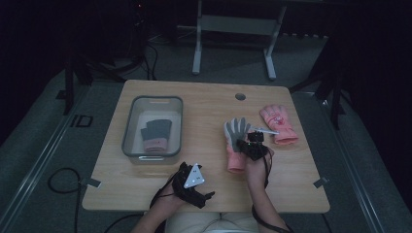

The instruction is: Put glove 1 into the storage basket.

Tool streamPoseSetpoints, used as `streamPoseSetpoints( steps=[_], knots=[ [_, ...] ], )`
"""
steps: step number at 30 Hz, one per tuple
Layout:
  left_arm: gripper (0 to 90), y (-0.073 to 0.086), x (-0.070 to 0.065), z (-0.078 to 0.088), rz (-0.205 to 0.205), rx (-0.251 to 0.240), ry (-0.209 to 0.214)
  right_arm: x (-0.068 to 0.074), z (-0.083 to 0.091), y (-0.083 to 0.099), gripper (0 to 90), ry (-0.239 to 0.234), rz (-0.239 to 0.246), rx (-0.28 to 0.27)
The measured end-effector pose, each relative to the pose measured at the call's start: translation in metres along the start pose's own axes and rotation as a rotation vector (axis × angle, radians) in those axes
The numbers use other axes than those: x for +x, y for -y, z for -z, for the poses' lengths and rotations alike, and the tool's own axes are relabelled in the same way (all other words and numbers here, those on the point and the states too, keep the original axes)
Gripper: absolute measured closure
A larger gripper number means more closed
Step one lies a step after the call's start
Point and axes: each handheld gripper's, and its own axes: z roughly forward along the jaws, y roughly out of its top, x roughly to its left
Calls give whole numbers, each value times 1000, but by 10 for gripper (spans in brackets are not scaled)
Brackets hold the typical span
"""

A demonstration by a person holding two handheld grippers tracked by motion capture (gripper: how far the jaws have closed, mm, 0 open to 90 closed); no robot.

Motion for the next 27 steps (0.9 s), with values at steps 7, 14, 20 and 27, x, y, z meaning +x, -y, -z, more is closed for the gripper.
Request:
streamPoseSetpoints(
  steps=[7,14,20,27],
  knots=[
    [14,1,-1,-1,-1,9,11,3,-25,5,868,25,10,43],
    [14,1,-2,-3,-11,17,16,3,-26,3,773,10,17,48],
    [14,1,-1,-2,3,3,13,7,6,-12,634,-36,150,-47],
    [14,1,-1,-5,7,16,14,-47,48,-50,619,-12,312,-135]
  ],
)
